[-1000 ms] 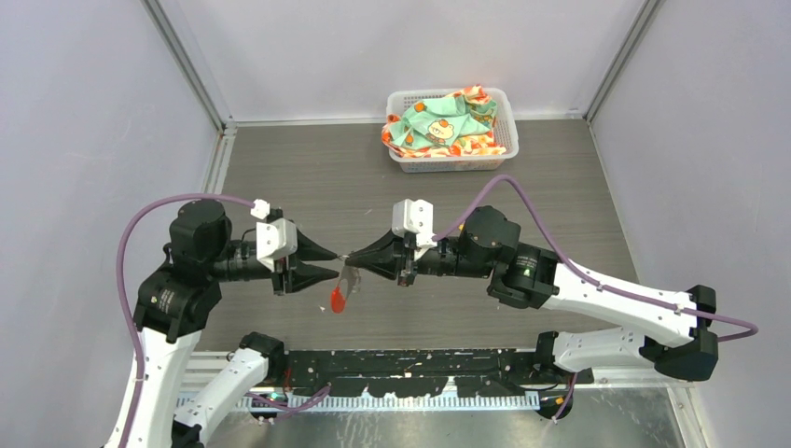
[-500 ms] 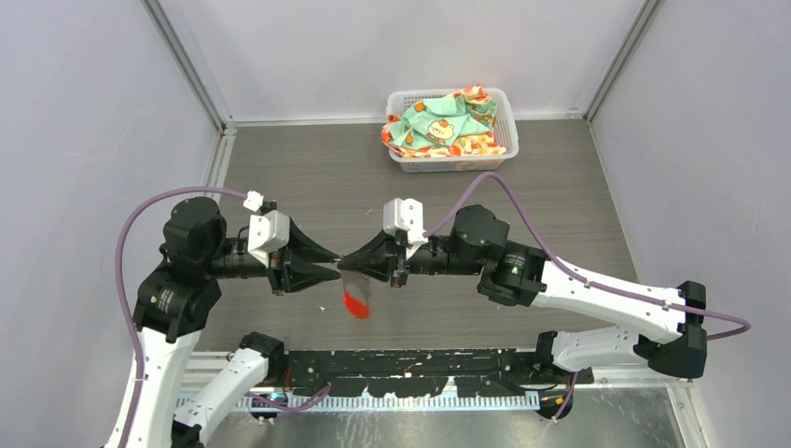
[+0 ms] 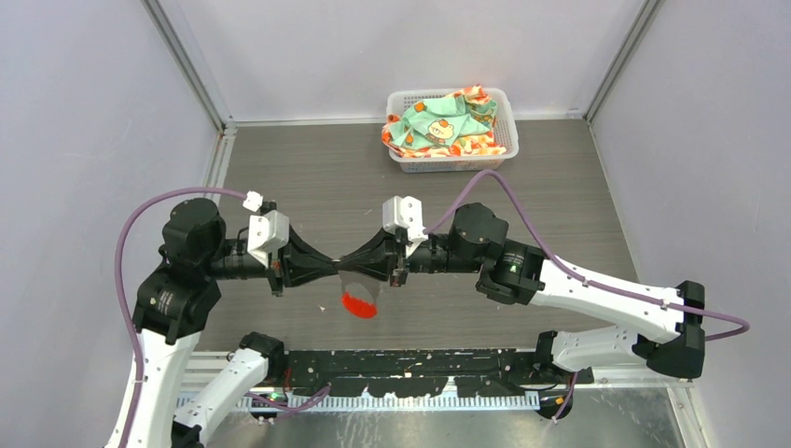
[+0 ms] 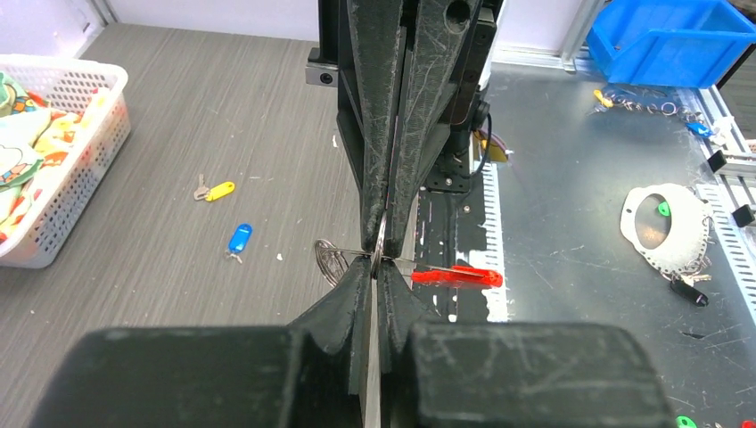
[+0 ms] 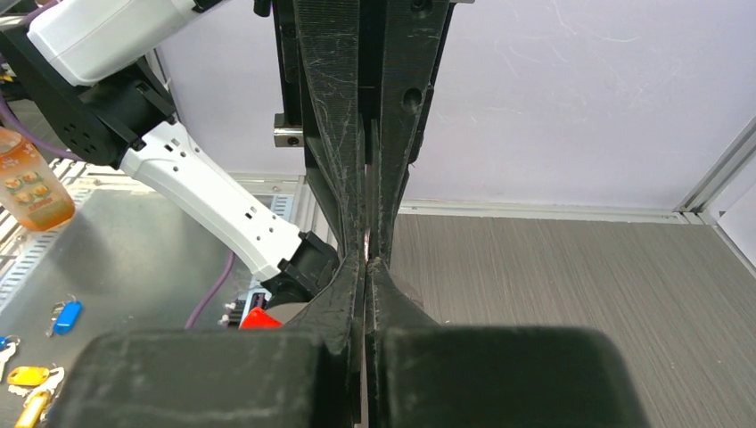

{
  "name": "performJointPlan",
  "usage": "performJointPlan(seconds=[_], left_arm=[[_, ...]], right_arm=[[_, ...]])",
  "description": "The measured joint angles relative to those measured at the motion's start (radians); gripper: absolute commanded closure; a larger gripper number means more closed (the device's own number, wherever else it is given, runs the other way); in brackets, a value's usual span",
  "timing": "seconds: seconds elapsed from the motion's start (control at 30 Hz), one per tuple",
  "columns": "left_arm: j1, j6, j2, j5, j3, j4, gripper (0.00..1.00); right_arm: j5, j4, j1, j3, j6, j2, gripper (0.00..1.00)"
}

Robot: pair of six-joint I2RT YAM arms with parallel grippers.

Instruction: Put the keys on the keyring

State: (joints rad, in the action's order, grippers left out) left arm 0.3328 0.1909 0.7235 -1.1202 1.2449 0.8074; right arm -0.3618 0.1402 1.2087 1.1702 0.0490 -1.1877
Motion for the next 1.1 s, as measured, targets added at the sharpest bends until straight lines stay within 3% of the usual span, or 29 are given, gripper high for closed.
performJointPlan(seconds=[0.17,0.33,0.43,0.63,0.87,1.0,1.1], left_arm=[[0.0,-0.003,-0.004,0.007,0.0,0.006,0.85],[-0.001,-0.01,-0.004,0.017,0.0,0.015,0.98],[-0.001,-0.012,-0.004,0.021,0.0,0.019,1.0],[-0.001,0.029,0.001,0.033,0.003,0.053,1.0],[0.0,0.189,0.096,0.075,0.068,0.223,1.0],[0.014,0.262,0.161,0.101,0.123,0.315,1.0],[0.045,0.303,0.202,0.127,0.156,0.364,1.0]], right_arm=[[-0.011,-0.018,-0.003,0.017,-0.001,-0.011,0.99],[-0.021,-0.041,-0.006,0.039,-0.004,-0.03,0.99],[-0.025,-0.052,-0.008,0.045,-0.004,-0.031,0.98],[-0.03,-0.139,-0.013,0.094,-0.002,-0.047,0.71],[-0.051,-0.535,-0.037,0.391,0.089,-0.148,0.58],[-0.059,-0.748,-0.051,0.64,0.162,-0.251,0.6],[-0.071,-0.851,-0.058,0.713,0.197,-0.293,0.63]])
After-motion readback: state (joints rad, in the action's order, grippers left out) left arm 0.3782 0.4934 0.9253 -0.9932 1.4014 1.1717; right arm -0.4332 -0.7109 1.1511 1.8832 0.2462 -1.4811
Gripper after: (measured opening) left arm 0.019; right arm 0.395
